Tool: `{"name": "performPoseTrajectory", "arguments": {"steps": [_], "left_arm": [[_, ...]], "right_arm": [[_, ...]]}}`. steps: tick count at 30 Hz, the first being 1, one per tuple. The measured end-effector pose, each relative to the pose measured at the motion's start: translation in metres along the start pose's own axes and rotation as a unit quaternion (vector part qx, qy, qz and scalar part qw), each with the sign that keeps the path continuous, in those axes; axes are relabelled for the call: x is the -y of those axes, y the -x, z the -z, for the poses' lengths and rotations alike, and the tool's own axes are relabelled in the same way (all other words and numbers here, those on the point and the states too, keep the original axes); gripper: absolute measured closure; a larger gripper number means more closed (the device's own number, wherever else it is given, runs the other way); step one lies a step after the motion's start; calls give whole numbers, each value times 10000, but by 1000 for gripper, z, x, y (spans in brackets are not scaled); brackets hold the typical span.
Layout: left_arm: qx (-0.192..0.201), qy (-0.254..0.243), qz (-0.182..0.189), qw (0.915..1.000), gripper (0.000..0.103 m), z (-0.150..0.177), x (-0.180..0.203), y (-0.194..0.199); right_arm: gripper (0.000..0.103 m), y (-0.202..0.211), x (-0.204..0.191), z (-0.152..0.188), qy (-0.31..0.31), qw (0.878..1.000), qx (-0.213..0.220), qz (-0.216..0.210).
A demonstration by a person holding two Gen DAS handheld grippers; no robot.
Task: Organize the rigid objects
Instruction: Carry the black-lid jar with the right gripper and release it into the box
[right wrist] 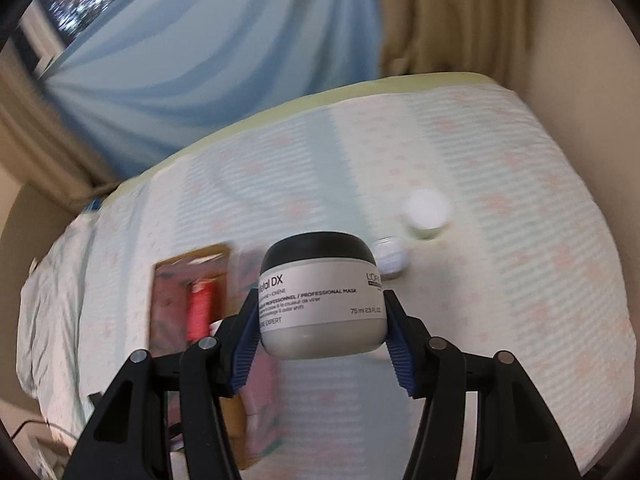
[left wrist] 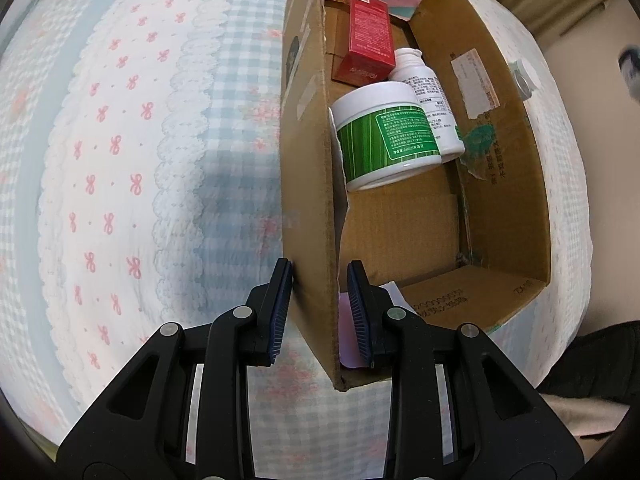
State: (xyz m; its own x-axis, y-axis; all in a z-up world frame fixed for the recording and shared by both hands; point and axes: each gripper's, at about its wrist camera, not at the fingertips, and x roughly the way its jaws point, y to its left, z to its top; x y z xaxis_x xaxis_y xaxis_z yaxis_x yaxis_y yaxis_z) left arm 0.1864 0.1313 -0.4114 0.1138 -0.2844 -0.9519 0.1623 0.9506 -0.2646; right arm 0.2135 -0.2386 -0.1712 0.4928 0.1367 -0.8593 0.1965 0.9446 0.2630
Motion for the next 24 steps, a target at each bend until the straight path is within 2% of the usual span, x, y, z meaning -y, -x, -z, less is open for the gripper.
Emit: {"name": "performPoseTrajectory", "arguments": {"steps": [5, 11, 20, 24], "left_arm": [[39, -114, -32, 9999, 77, 2, 4, 0], [74, 21, 125, 9999, 77, 4, -3, 0], [146, -15, 258, 9996, 78, 8, -13, 2], [142, -111, 244, 9995, 77, 8, -14, 2]], "right_arm": [[50, -18, -79, 15, 252, 9989, -220, -314], [50, -52, -141, 32, 605, 9963, -411, -451], [50, -133, -191, 72, 996, 9880, -1038, -569], [50, -160, -197, 85, 1088, 9855, -1202, -510]]}}
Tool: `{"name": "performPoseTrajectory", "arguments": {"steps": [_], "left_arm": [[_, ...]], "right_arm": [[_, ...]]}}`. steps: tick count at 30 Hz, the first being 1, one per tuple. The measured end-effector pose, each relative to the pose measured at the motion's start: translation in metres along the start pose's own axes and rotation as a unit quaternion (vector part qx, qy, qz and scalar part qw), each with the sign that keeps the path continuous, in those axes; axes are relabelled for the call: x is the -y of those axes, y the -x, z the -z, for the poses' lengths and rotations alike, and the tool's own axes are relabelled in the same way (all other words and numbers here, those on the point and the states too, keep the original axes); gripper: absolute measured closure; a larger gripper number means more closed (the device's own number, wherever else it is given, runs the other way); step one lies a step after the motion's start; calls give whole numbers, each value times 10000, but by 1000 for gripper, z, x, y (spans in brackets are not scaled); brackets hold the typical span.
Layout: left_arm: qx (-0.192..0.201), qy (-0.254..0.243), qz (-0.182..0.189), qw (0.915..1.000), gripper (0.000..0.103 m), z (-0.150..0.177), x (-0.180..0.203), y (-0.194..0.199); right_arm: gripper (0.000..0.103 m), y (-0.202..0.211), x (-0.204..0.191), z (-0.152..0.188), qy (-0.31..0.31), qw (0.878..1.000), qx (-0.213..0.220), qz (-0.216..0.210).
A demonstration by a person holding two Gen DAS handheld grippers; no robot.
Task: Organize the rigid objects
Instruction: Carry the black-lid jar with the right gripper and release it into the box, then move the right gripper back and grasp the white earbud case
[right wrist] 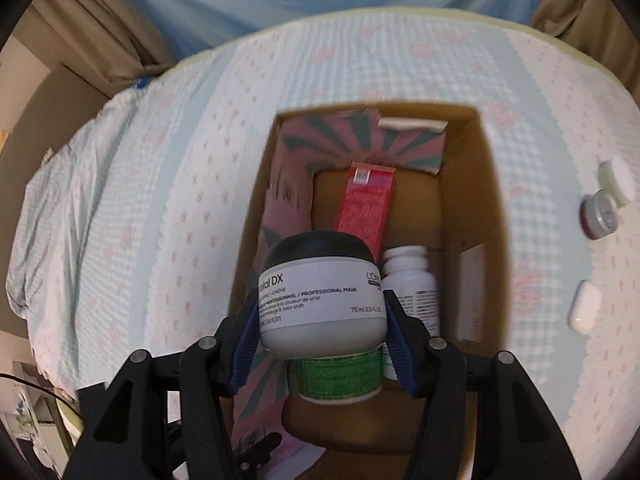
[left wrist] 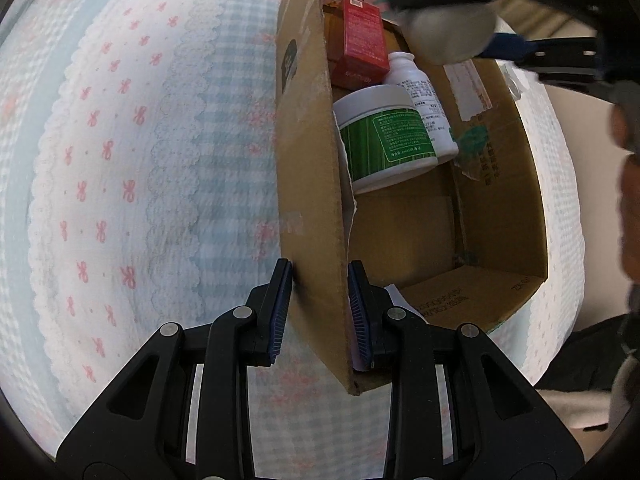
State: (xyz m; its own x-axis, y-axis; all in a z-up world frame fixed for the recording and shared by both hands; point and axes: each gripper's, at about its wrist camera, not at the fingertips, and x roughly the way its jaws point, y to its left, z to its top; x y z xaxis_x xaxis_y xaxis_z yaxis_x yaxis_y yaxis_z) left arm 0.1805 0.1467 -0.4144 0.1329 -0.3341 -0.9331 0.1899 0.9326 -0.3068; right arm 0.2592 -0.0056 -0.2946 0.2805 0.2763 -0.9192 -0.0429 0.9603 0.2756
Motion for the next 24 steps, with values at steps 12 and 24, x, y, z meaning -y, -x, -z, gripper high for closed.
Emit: {"name": "performPoseTrajectory", "arguments": {"steps": [12, 24], "left_arm": [[-14, -53, -4, 10000, 77, -1, 4, -1], [-48, -77, -57, 9999, 77, -3, 7, -1]], "right_arm": [[0, -13, 25, -2, -552, 9969, 72, -563], [0, 9, 34, 11, -401, 9981, 140, -453]]}}
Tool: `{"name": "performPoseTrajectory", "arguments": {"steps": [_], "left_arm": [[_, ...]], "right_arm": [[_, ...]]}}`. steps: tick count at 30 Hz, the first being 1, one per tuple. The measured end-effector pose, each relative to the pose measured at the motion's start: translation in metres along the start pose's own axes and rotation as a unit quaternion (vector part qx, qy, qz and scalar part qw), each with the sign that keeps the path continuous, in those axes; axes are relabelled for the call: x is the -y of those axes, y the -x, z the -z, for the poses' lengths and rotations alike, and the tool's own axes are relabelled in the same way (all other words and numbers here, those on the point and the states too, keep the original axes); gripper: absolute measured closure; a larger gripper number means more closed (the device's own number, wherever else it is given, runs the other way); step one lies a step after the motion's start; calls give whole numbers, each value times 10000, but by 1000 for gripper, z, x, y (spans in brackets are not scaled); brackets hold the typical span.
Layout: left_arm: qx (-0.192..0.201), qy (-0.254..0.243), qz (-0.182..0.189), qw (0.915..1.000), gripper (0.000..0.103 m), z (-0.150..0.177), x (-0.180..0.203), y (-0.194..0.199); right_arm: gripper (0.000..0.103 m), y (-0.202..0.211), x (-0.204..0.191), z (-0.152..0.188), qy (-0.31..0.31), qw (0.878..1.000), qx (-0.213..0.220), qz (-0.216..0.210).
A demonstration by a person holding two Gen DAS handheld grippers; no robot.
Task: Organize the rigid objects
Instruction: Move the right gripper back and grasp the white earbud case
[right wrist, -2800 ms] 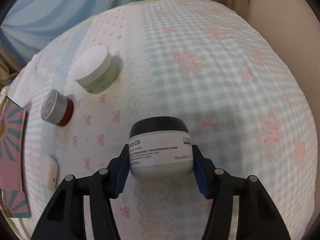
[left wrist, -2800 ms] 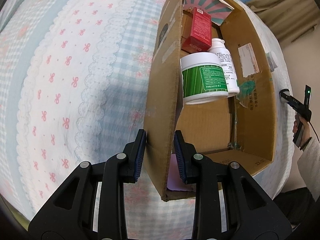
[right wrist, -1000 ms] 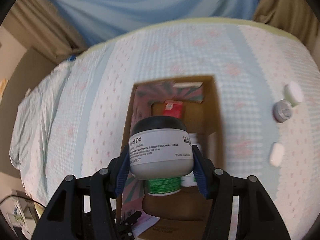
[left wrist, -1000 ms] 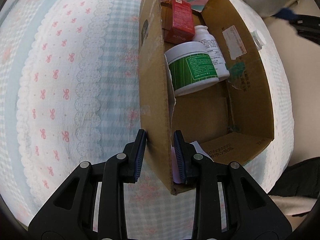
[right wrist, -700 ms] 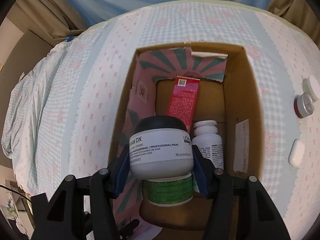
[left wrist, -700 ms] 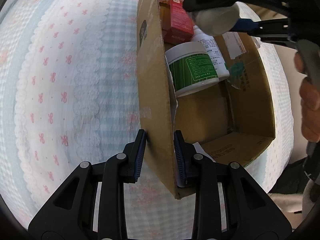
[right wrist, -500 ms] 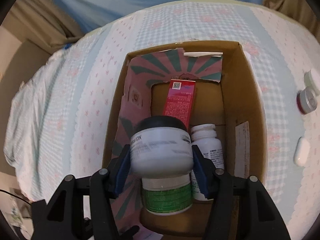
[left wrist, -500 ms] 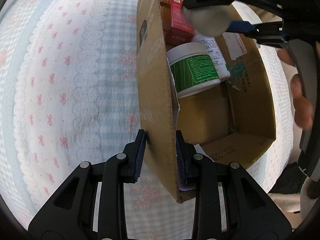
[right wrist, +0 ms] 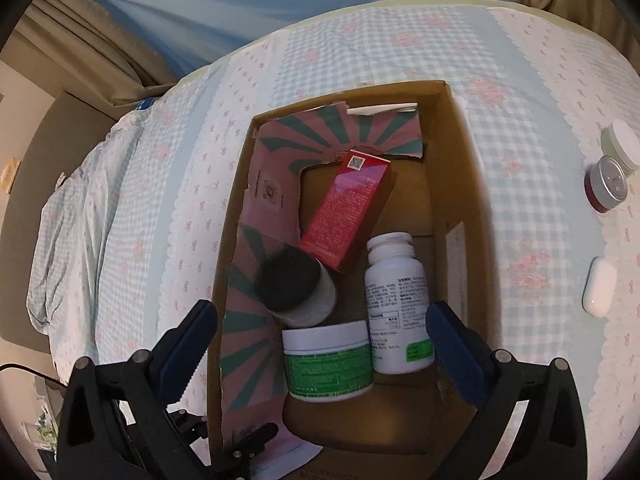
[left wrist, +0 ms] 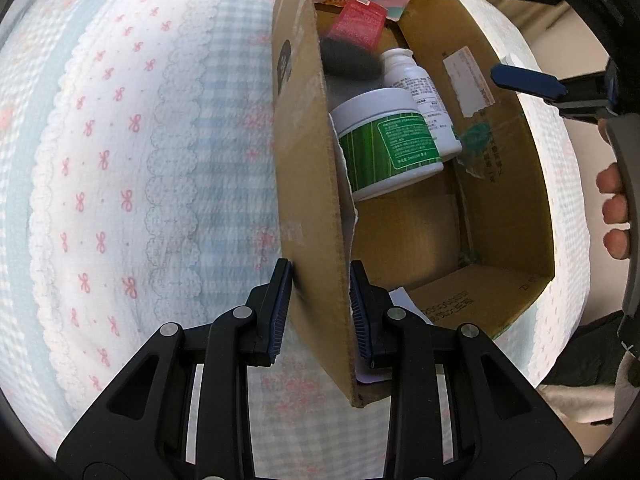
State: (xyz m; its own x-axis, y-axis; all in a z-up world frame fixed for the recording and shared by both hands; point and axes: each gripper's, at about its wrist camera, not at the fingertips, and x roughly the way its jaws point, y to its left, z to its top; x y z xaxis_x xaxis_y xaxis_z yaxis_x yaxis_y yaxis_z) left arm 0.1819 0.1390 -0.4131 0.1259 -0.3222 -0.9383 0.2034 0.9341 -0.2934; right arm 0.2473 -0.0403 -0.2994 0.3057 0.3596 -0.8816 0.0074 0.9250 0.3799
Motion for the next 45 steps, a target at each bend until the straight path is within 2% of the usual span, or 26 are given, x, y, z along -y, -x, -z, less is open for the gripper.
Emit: {"name": "performPoseTrajectory", "arguments": {"steps": [9, 15, 17, 22, 24, 27, 30, 36, 41, 45], "left_arm": [[13, 131, -4, 9999, 77, -1, -1, 5], [36, 237, 85, 9997, 77, 0, -9, 6], [50, 279, 136, 9995, 77, 1, -12, 7], [99, 397, 198, 9990, 77, 2, -17, 9], [123, 412, 175, 9989, 77, 3, -17, 9], [184, 498, 172, 9984, 77, 5, -17, 10], [258, 629, 217, 9974, 77, 8, -19, 12], [415, 1029, 600, 9920, 77, 15, -35, 15], [395, 694, 325, 9963, 77, 15, -23, 18], [361, 650, 290, 9968, 77, 13, -20, 18]], "right_arm": [[0, 18, 11, 3, -18, 9999, 64, -157], [0, 63, 16, 0, 53, 9995, 265, -162], [0, 84, 22, -2, 59, 9993, 347, -79], [0, 137, 56, -2, 160, 9980, 424, 450], [0, 151, 76, 2, 33, 9968, 538, 585], [0, 161, 104, 10, 65, 9924, 686, 1017], [0, 156, 140, 22, 119, 9895, 724, 1245], [0, 113, 200, 51, 78, 9888, 677, 1324], [0, 72, 231, 64, -125, 9878, 807, 1325], [0, 49, 242, 63, -290, 9828, 1044, 1496]]}}
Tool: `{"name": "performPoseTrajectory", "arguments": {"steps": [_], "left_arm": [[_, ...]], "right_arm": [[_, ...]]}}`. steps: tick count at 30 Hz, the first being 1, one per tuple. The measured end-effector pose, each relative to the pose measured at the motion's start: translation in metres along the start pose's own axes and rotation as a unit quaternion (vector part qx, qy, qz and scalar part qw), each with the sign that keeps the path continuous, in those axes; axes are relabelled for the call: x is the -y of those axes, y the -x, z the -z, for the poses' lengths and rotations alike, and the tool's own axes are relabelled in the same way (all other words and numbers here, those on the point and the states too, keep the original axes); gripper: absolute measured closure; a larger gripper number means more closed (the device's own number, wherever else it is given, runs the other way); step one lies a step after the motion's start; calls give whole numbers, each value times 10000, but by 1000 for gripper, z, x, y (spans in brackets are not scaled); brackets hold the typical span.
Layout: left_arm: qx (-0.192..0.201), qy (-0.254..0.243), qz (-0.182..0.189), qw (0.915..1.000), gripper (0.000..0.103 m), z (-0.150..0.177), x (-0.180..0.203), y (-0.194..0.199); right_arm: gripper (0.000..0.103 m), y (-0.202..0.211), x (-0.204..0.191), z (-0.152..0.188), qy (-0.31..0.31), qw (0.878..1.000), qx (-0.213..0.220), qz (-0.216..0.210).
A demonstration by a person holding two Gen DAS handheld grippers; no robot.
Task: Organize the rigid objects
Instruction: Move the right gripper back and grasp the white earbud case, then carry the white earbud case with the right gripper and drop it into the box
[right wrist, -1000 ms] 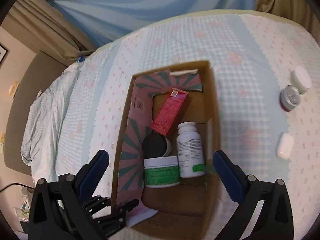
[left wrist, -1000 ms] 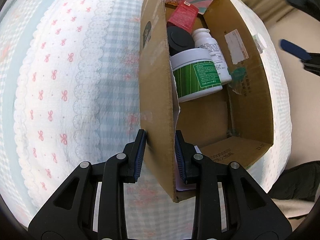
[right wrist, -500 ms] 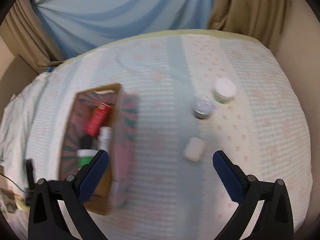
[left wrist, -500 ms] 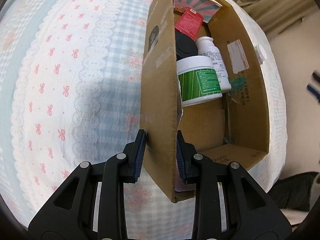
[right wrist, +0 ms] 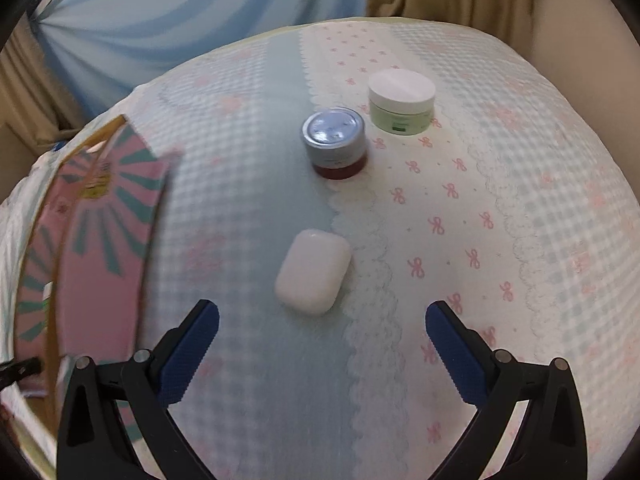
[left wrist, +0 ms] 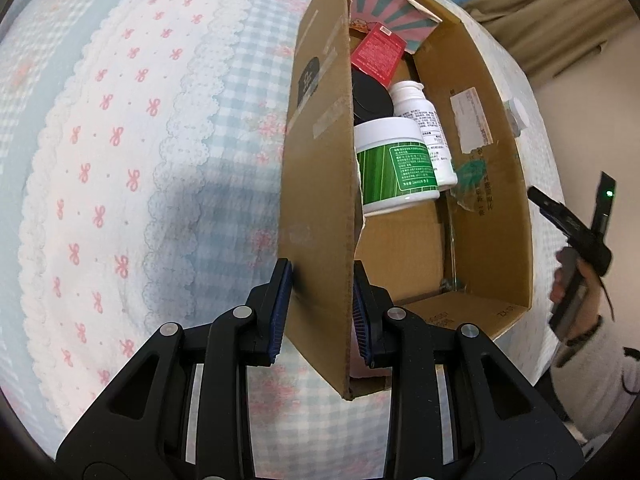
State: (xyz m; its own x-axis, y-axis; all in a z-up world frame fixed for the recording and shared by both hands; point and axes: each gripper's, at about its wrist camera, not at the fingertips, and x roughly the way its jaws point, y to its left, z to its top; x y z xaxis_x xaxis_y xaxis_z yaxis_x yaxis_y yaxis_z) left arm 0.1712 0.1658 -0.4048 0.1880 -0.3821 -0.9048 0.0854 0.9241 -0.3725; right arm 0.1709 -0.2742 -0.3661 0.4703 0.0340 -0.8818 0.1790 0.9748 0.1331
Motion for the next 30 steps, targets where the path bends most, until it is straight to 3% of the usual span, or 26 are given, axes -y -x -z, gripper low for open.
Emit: {"name": "performPoseTrajectory", "arguments": {"steps": [1, 4, 6, 8, 15, 20, 30], "left_arm": [[-1, -2, 0, 10000, 77, 0, 0, 0], [13, -6, -35, 10000, 77, -1, 1, -1], [34, 5, -47, 10000, 77, -1, 2, -2], [54, 50, -27, 10000, 77, 0, 1, -2], [45, 42, -14, 10000, 77, 0, 0, 0], [42, 40, -13, 10000, 77, 0, 0, 1], [40, -6, -43, 10000, 77, 1, 1, 1]], "right_arm": [[0, -7, 0, 0, -57, 9999, 66, 72], [14, -25, -3, -2, -211, 9996, 91, 170], [16, -34, -6, -3, -274, 9993, 55, 251], [27, -42, -11, -5, -311, 9988, 45, 386], [33, -56, -19, -10, -380, 9964, 107, 748], [58, -55, -18, -10, -344, 9957, 195, 835], [59, -48, -10, -12, -544, 9965, 182, 610]]}}
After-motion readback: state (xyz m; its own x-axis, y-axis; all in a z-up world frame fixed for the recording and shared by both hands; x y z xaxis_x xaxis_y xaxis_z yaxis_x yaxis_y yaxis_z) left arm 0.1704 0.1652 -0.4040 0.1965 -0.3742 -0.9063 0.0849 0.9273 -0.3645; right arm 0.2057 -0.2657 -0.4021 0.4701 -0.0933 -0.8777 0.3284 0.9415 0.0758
